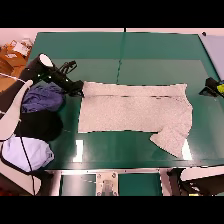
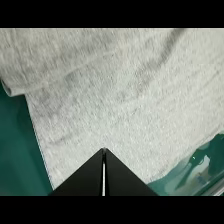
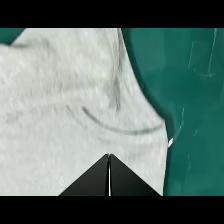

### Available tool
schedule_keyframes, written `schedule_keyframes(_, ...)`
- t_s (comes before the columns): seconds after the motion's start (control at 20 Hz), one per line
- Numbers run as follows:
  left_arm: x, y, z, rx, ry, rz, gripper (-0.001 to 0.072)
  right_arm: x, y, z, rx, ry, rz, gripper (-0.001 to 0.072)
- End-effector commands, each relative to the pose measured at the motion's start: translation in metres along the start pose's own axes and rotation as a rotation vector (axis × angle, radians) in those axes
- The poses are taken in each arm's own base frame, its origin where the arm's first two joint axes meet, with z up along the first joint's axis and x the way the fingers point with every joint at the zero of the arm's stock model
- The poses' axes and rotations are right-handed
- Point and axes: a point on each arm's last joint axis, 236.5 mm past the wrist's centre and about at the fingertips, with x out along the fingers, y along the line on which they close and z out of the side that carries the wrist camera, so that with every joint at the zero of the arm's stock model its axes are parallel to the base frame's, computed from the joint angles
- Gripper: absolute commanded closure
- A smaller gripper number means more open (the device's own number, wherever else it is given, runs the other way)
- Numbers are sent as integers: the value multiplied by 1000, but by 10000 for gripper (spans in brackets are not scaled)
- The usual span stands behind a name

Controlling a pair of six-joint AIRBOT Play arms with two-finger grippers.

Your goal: Fold the shirts.

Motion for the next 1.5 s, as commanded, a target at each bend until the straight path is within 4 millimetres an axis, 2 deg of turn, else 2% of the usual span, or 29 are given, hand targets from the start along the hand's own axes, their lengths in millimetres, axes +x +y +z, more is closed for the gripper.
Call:
schedule_keyframes(0.0,-13,-8,-29,-17,75,19,688,-27,-13,-52,118,4,-53,702)
schedule_keyframes(0.1,-14,-14,-53,-12,40,54,689,-30,-41,-99,236,4,-143,702)
schedule_keyframes(0.2,-12,-17,-83,-20,-40,94,689,-24,-56,-145,370,0,-164,701)
schedule_keyframes(0.25,-10,-21,-99,-36,-93,100,689,-17,-60,-167,429,16,-163,643)
schedule_keyframes(0.3,-8,-23,-113,-63,-139,105,688,-6,-61,-187,467,36,-161,424)
schedule_keyframes(0.35,-4,-25,-127,-80,-172,106,686,6,-59,-205,480,68,-158,256)
schedule_keyframes(0.4,2,-27,-142,-95,-187,105,670,21,-55,-225,494,113,-144,198)
schedule_keyframes(0.5,17,-30,-166,-138,-175,99,151,49,-42,-252,530,180,-82,198)
schedule_keyframes(0.55,27,-32,-176,-154,-157,99,109,60,-35,-256,538,174,-45,199)
schedule_keyframes(0.6,36,-35,-181,-154,-148,99,108,69,-28,-253,546,150,-2,199)
schedule_keyframes(0.8,62,-48,-177,-187,-238,80,108,80,-20,-232,530,57,71,202)
schedule_keyframes(0.95,66,-53,-167,-214,-304,59,108,85,-15,-222,519,34,112,222)
schedule_keyframes(1.15,69,-49,-168,-226,-311,62,108,89,-14,-221,521,46,125,231)
schedule_keyframes(1.2,70,-48,-169,-227,-314,64,109,89,-14,-221,521,48,125,389)
schedule_keyframes(1.25,70,-47,-169,-229,-313,65,110,88,-13,-223,512,57,129,507)
schedule_keyframes(1.35,73,-47,-176,-242,-286,62,109,85,-10,-227,502,86,134,527)
schedule_keyframes(1.45,73,-47,-177,-271,-283,58,109,81,-8,-228,489,104,137,700)
